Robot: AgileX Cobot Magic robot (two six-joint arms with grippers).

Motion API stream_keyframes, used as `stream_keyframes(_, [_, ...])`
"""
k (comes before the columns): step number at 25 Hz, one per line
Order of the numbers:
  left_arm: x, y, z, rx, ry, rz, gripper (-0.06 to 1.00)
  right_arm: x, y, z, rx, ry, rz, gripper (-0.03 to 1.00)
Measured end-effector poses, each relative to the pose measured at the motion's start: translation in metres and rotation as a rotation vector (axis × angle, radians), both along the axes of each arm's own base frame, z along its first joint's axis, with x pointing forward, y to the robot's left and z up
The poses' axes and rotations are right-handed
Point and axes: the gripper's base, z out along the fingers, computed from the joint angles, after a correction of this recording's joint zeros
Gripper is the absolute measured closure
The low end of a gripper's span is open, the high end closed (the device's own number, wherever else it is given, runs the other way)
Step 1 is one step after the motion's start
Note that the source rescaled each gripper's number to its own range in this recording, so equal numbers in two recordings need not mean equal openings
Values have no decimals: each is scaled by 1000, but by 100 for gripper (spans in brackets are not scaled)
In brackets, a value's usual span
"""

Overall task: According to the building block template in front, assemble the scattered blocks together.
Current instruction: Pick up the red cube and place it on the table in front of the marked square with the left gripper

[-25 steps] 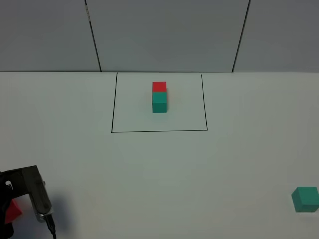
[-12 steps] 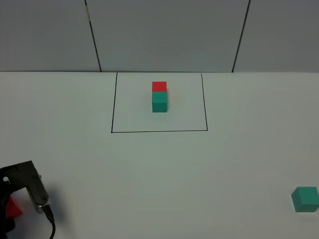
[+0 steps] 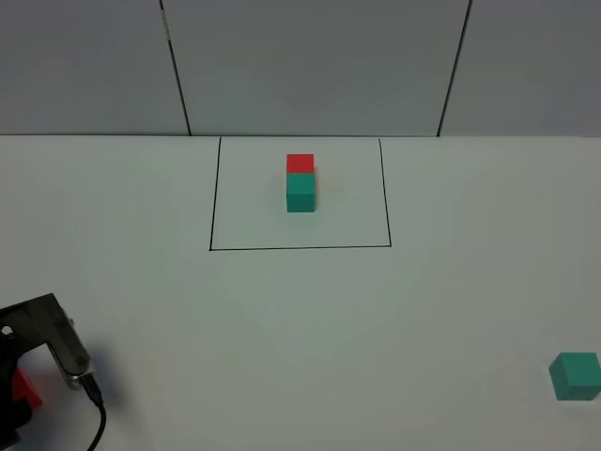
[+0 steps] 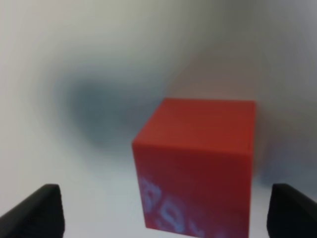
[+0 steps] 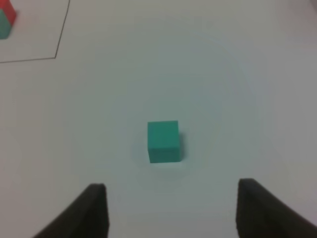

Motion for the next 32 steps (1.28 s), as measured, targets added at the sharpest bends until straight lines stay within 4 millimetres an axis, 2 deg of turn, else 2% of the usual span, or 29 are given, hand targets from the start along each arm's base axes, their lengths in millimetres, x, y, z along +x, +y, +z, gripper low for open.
stream_keyframes(14, [2, -2, 0, -37, -32, 25, 16, 0, 0, 0, 0, 0, 0, 58])
stream_keyframes(23, [4, -4, -18, -54, 25, 39, 17, 0, 0, 0, 0, 0, 0, 58])
stream_keyframes(32, [4, -4, -19, -53, 30, 41, 17, 0, 0, 0, 0, 0, 0, 58])
